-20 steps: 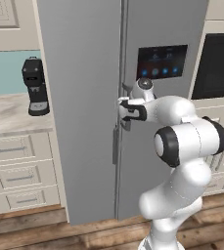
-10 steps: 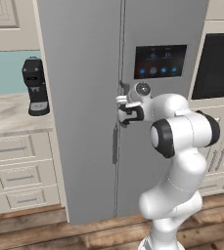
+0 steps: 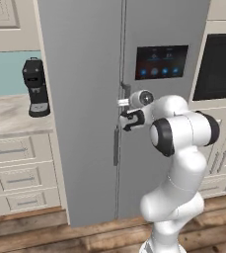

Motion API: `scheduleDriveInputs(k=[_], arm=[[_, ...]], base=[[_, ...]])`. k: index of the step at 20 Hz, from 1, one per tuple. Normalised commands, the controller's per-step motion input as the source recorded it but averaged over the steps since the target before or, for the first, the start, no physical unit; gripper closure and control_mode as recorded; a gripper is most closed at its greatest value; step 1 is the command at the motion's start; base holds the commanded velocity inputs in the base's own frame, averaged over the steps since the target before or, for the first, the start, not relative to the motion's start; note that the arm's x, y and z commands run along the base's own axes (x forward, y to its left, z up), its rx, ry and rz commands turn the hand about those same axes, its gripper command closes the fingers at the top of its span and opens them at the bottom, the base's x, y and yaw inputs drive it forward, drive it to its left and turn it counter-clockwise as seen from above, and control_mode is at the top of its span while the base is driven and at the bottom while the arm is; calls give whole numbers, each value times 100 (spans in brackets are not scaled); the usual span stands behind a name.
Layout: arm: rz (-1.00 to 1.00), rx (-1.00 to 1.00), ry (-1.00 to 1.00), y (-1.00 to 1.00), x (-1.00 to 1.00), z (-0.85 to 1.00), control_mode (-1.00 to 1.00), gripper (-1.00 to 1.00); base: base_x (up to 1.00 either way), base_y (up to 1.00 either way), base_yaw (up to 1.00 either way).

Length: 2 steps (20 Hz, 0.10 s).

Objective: There's a fish in the fridge that needs to be moved to the freezer for freezing. Pick up the fish from the fridge, place it on any shelf in the freezer, and close the fridge and freezer doors when done.

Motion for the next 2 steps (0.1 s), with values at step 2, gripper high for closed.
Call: scheduleDriveInputs(k=[2], arm=[[0,0,0,0,82,0,-100,-100]], base=[[0,0,0]])
